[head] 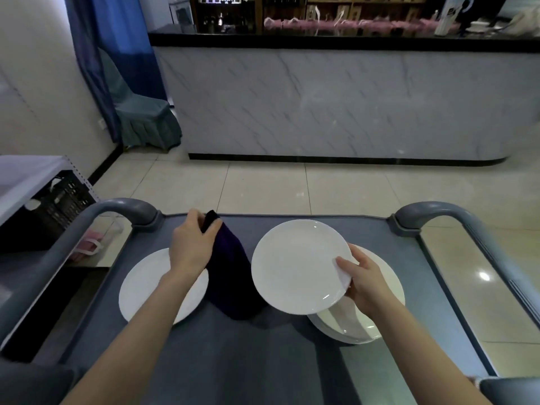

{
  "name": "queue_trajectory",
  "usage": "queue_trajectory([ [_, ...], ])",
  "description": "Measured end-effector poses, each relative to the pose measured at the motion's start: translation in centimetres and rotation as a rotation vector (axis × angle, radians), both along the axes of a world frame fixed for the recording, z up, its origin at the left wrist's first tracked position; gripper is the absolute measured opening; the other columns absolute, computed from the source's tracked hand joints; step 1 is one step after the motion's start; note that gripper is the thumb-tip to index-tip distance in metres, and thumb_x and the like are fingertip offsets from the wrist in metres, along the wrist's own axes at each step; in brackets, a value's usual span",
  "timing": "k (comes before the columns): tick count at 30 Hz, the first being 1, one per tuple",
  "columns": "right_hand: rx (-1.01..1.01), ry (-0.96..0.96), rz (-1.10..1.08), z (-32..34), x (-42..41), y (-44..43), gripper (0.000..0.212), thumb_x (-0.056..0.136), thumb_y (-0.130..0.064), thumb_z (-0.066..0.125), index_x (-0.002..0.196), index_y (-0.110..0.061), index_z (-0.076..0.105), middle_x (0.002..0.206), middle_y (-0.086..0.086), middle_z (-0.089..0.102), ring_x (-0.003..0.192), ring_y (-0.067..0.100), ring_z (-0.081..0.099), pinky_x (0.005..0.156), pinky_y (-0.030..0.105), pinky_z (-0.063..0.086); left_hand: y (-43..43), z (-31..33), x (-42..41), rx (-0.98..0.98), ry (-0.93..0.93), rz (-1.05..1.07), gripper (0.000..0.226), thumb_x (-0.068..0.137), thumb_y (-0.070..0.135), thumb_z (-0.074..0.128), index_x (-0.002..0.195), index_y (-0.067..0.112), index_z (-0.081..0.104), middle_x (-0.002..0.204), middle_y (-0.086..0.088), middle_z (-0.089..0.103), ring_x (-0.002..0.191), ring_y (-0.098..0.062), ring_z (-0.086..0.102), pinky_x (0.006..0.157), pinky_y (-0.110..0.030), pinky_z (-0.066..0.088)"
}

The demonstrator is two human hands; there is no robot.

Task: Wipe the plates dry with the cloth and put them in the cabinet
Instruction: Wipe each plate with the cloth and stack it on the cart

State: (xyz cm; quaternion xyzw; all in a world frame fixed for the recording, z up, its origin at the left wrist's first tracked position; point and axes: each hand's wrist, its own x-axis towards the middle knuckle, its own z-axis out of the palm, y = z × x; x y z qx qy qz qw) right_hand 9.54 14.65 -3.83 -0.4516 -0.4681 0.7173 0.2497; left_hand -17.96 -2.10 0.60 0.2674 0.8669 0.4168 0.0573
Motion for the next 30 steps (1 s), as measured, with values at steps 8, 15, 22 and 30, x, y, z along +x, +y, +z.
queue_trajectory([
  [8,-0.008,0.064,0.001,0.4,-1.6,-1.8,0.035,0.097,-0.01,0.057,0.127,-0.028,0.062,0.108,0.004,0.075,0.091,0.028,0.071,0.062,0.036,0.058,1.4,0.6,8.1,-0.064,-0.256,-0.59,0.026,0.075,0.037,0.081,0.096,0.039,0.065,0.095,0.021,0.071,0.077,0.009,0.061,0.074,-0.008,0.045],
  [15,-0.046,0.102,-0.051,0.0,-0.9,-2.3,0.038,0.098,-0.008,0.057,0.13,-0.027,0.061,0.111,0.005,0.074,0.096,0.031,0.07,0.069,0.041,0.059,0.0,-4.3,9.0,-0.16,0.3,-0.656,0.053,0.09,0.032,0.065,0.141,0.032,0.049,0.146,0.014,0.043,0.139,-0.01,0.032,0.118,-0.035,0.023],
  [22,-0.004,0.138,-0.063,1.1,-1.2,-2.6,0.031,0.098,-0.01,0.058,0.122,-0.029,0.064,0.107,0.003,0.076,0.093,0.027,0.072,0.06,0.036,0.058,-0.3,-5.5,11.3,-0.415,0.366,-0.753,0.055,0.106,0.035,0.024,0.155,0.042,0.002,0.16,0.026,-0.012,0.149,-0.005,-0.017,0.12,-0.039,-0.015],
  [30,0.027,0.194,0.041,1.5,-1.8,-4.4,0.026,0.103,-0.018,0.05,0.12,-0.028,0.069,0.108,0.004,0.076,0.092,0.022,0.074,0.064,0.038,0.059,2.9,-4.2,11.8,-0.411,0.453,-0.866,0.058,0.104,0.041,0.023,0.155,0.04,-0.005,0.161,0.023,-0.016,0.147,-0.004,-0.023,0.118,-0.042,-0.017],
])
